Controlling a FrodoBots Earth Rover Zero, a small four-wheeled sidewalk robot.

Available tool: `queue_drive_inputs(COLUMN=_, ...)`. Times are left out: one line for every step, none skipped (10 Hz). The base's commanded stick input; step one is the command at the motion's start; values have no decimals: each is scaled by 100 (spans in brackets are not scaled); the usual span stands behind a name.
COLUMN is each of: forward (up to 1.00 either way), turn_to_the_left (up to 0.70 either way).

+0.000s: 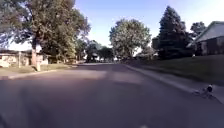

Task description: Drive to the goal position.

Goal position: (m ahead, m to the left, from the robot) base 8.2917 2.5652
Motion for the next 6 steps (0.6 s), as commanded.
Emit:
queue_drive_inputs(forward=100, turn_to_the_left=2)
queue_drive_inputs(forward=100, turn_to_the_left=3)
queue_drive_inputs(forward=100, turn_to_the_left=2)
queue_drive_inputs(forward=100, turn_to_the_left=2)
queue_drive_inputs(forward=100, turn_to_the_left=2)
queue_drive_inputs(forward=100, turn_to_the_left=2)
